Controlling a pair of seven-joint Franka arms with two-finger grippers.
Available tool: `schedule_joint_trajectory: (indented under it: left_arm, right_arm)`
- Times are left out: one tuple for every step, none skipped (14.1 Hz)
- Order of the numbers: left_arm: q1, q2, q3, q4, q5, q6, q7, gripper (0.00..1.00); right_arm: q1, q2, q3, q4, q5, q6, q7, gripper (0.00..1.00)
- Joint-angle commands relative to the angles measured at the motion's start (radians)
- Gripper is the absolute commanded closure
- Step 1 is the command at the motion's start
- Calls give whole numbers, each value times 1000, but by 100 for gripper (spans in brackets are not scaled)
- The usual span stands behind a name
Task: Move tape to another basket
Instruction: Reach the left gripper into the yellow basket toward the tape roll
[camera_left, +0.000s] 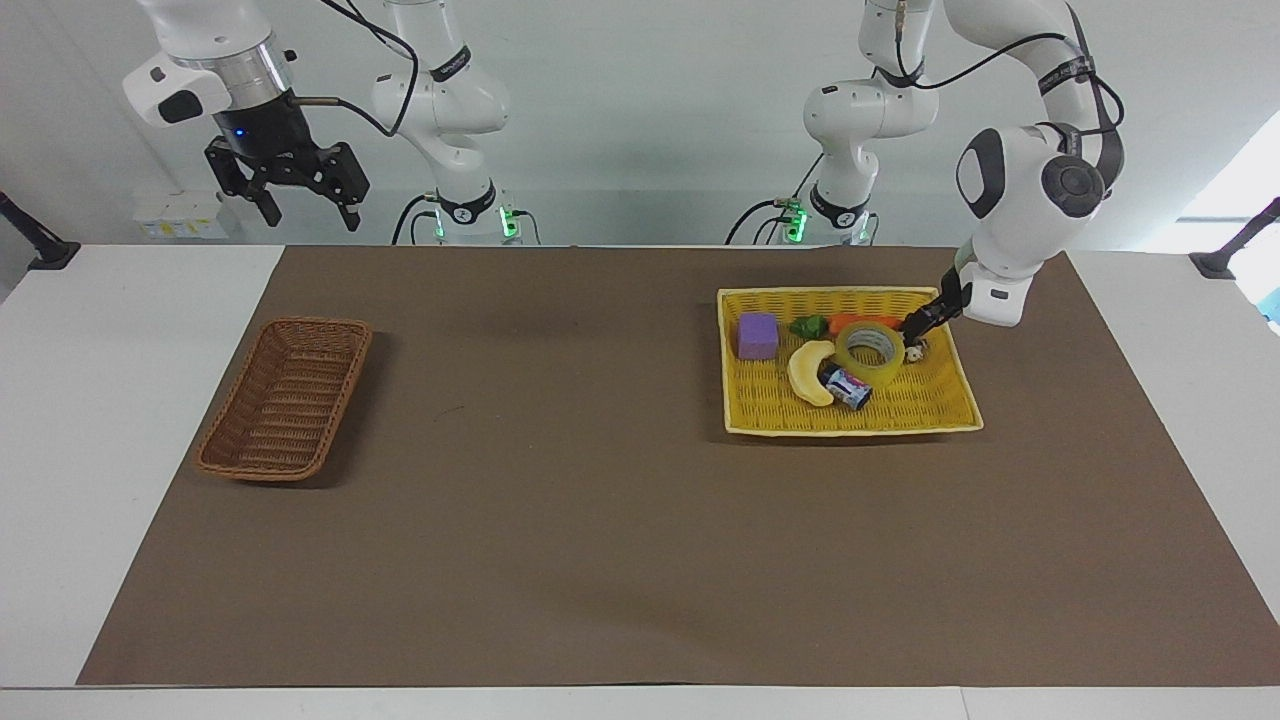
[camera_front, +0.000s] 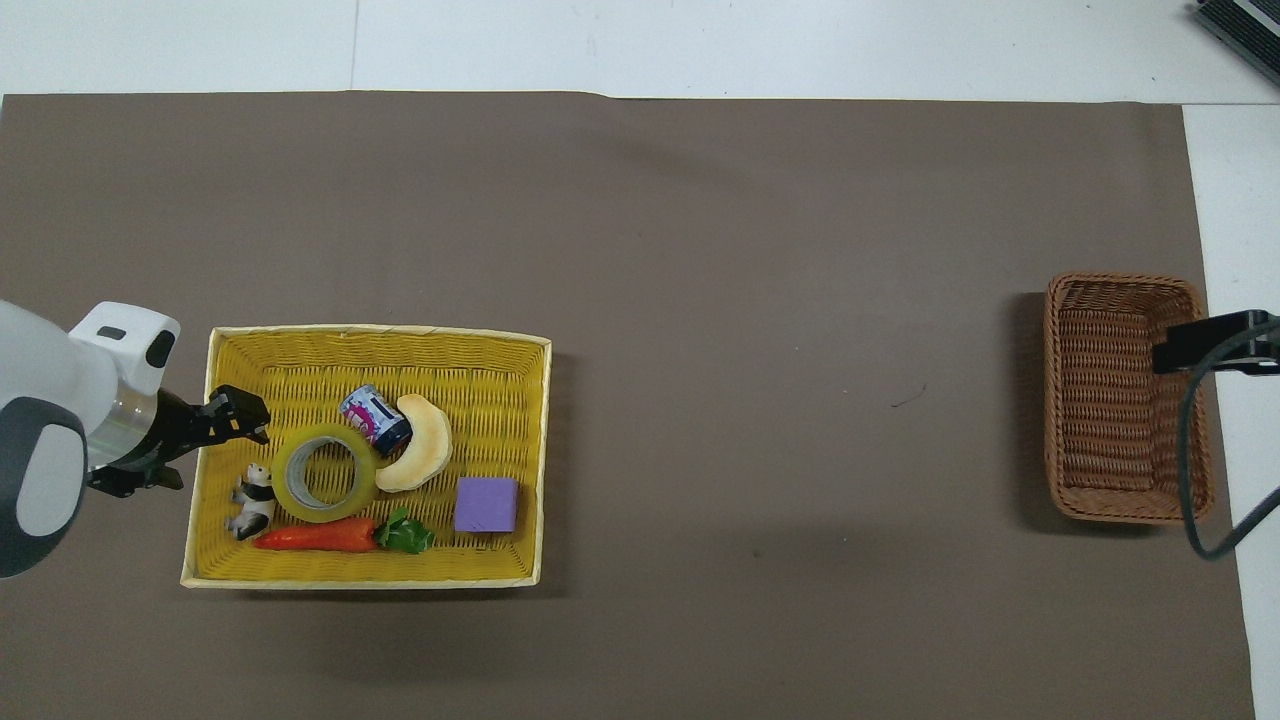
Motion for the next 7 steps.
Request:
schedule_joint_trajectory:
  left_arm:
    - [-51,-11,8,-126,-4,136,-24,0]
    - [-70,-9,8,-160,-4,172,-24,0]
    - [-73,-5,8,-192,-4,204,-22,7]
    - [-82,-2,8,-226,-4,251,-21,22]
    - [-101,0,10,-244,-4,281,-21,48]
    - [-102,1,10,-243,-4,275,-6,76]
    - [-104,4,10,-237,-4,267,1,95]
  right_arm:
    - [-12,0,8,5,7,-17,12,0]
    - [-12,0,8,5,7,-17,12,0]
    - [-12,0,8,5,7,-17,12,0]
    - [-12,-2,8,3,7,-17,12,0]
    - [-12,-2,8,3,7,-17,12,0]
    - [-12,-3,8,3,7,-19,12,0]
    - [-12,-3,8,3,7,-19,12,0]
